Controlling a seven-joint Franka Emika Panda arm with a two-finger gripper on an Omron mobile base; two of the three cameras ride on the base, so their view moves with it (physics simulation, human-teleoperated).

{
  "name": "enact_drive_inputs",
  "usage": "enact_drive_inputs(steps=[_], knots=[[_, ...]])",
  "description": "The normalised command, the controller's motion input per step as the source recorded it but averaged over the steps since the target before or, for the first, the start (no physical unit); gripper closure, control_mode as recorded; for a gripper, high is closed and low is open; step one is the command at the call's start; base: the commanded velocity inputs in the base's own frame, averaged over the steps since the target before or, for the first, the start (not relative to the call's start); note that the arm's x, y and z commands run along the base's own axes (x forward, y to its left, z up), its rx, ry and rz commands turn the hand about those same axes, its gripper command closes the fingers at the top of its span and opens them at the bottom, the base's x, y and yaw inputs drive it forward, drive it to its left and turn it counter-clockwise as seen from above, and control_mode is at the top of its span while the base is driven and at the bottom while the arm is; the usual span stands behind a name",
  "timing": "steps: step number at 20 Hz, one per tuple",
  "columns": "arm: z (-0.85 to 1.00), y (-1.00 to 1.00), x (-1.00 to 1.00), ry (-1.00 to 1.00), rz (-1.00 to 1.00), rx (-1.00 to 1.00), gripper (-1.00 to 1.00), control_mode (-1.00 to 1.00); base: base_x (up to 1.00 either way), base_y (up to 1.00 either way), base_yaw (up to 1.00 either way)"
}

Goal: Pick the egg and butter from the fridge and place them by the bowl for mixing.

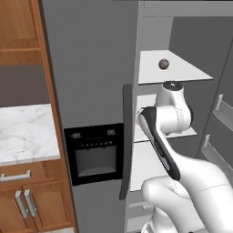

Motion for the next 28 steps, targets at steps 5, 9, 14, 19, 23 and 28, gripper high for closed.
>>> enact_drive_inputs(steps=[5, 9, 14, 19, 23, 28], knots=[[0.00, 0.00, 0.00, 0.00, 0.00, 0.00, -1.00, 1.00, 0.39, -0.14, 0.10], [0.00, 0.00, 0.00, 0.00, 0.00, 0.00, -1.00, 1.00, 0.37, -0.10, 0.08], [0.00, 0.00, 0.00, 0.00, 0.00, 0.00, -1.00, 1.00, 0.02, -0.01, 0.00], [0.00, 0.00, 0.00, 0.00, 0.00, 0.00, -1.00, 1.00, 0.00, 0.00, 0.00], [0.00, 0.00, 0.00, 0.00, 0.00, 0.00, -1.00, 1.00, 0.04, 0.00, 0.00], [0.00, 0.00, 0.00, 0.00, 0.00, 0.00, -1.00, 1.00, 0.01, 0.00, 0.00]])
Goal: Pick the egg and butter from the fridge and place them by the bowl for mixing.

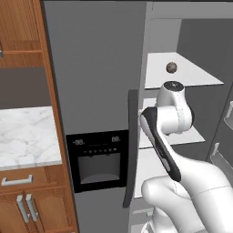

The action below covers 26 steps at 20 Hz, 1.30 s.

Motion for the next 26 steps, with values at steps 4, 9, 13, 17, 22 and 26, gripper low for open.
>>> enact_drive_inputs(steps=[4, 9, 13, 17, 22, 26], knots=[[0.00, 0.00, 0.00, -0.02, 0.00, 0.00, -1.00, -1.00, 0.00, 0.00, 0.00], [0.03, -0.02, 0.00, -0.11, 0.00, 0.00, -1.00, -1.00, 0.00, 0.00, 0.00], [0.22, -0.09, 0.00, -0.20, 0.01, 0.02, -1.00, -1.00, 0.00, 0.00, 0.00], [0.34, -0.16, 0.00, -0.21, 0.00, 0.00, -1.00, -1.00, 0.00, 0.00, 0.00], [0.43, -0.24, 0.00, -0.02, 0.00, 0.00, -1.00, -1.00, 0.00, 0.00, 0.00], [0.46, -0.33, -0.03, 0.00, 0.00, 0.00, -1.00, -1.00, 0.00, 0.00, 0.00]])
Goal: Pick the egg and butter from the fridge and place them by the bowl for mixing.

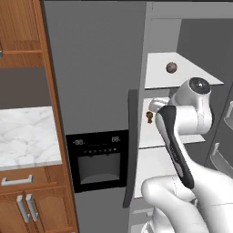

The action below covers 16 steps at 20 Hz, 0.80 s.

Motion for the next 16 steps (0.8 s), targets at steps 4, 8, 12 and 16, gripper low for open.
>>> enact_drive_inputs(steps=[4, 8, 12, 16], knots=[[0.50, -0.30, -0.20, -0.02, 0.07, 0.00, -1.00, -1.00, 0.00, 0.00, 0.00], [0.49, -0.30, -0.25, 0.00, 0.06, -0.02, -1.00, -1.00, 0.00, 0.00, 0.00], [0.36, -0.25, -0.15, -0.03, 0.00, -0.14, -1.00, -1.00, 0.00, 0.00, 0.00], [0.34, -0.16, -0.02, -0.10, -0.01, -0.20, -1.00, -1.00, 0.00, 0.00, 0.00]])
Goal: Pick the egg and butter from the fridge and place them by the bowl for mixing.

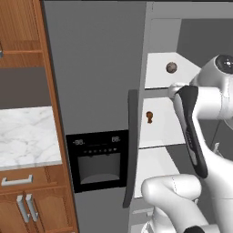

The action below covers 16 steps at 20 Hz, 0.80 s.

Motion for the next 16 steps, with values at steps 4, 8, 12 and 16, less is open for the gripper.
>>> enact_drive_inputs(steps=[4, 8, 12, 16], knots=[[0.34, -0.16, 0.00, -0.02, -0.02, -0.13, -1.00, -1.00, 0.00, 0.00, 0.00], [0.32, -0.23, 0.00, -0.08, 0.00, -0.03, -1.00, -1.00, 0.00, 0.00, 0.00], [0.31, -0.18, 0.08, -0.01, 0.00, 0.00, -1.00, -1.00, 0.00, 0.00, 0.00], [0.26, -0.12, 0.25, 0.00, 0.00, -0.01, -1.00, -1.00, 0.00, 0.00, 0.00]])
